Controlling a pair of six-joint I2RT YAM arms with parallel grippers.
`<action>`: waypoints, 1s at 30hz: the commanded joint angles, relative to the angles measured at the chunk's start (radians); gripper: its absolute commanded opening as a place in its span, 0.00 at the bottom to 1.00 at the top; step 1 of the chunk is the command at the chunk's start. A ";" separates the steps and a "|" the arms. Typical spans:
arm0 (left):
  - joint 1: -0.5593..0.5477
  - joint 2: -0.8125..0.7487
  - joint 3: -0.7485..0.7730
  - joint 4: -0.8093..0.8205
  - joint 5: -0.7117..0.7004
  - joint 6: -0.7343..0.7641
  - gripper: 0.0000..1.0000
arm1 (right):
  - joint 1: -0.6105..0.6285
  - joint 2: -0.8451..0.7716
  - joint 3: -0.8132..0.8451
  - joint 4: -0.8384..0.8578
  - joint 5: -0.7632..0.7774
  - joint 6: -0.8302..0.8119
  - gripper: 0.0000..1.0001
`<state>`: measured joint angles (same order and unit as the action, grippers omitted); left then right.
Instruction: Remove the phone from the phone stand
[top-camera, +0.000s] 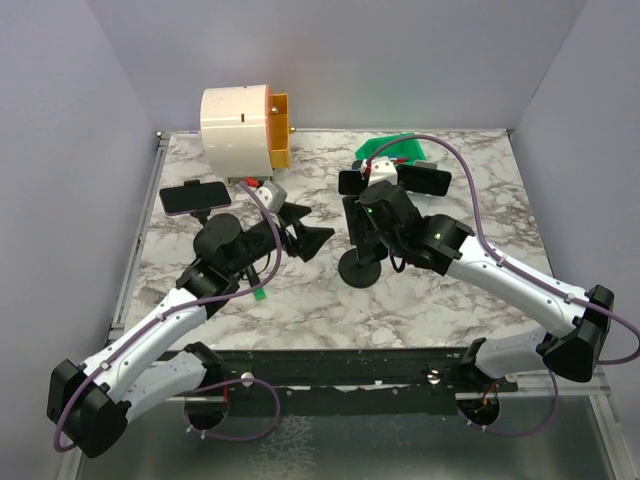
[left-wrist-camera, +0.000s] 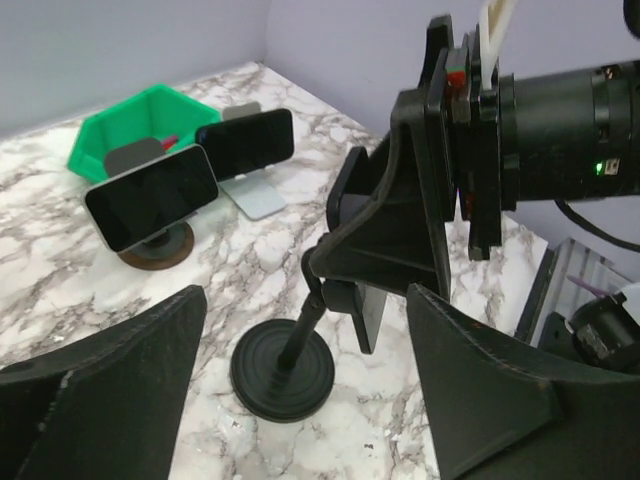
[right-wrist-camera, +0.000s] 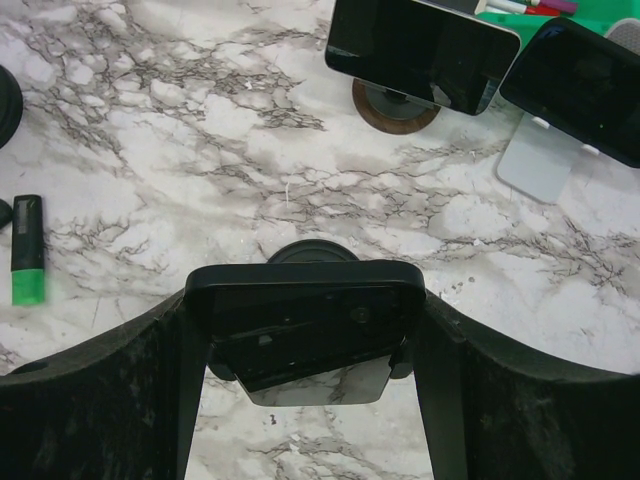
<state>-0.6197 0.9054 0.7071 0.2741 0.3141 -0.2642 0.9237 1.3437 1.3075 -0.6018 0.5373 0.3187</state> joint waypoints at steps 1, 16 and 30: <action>-0.020 0.049 -0.024 0.041 0.086 0.035 0.74 | 0.006 -0.029 0.000 0.048 0.050 0.025 0.50; -0.050 0.183 -0.005 0.041 0.148 0.009 0.99 | 0.006 -0.047 -0.020 0.060 0.032 0.049 0.52; -0.078 0.294 0.044 0.089 0.022 -0.049 0.87 | 0.005 -0.055 -0.031 0.076 0.006 0.076 0.52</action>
<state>-0.6952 1.1889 0.7013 0.3199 0.3813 -0.2985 0.9237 1.3182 1.2778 -0.5781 0.5396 0.3622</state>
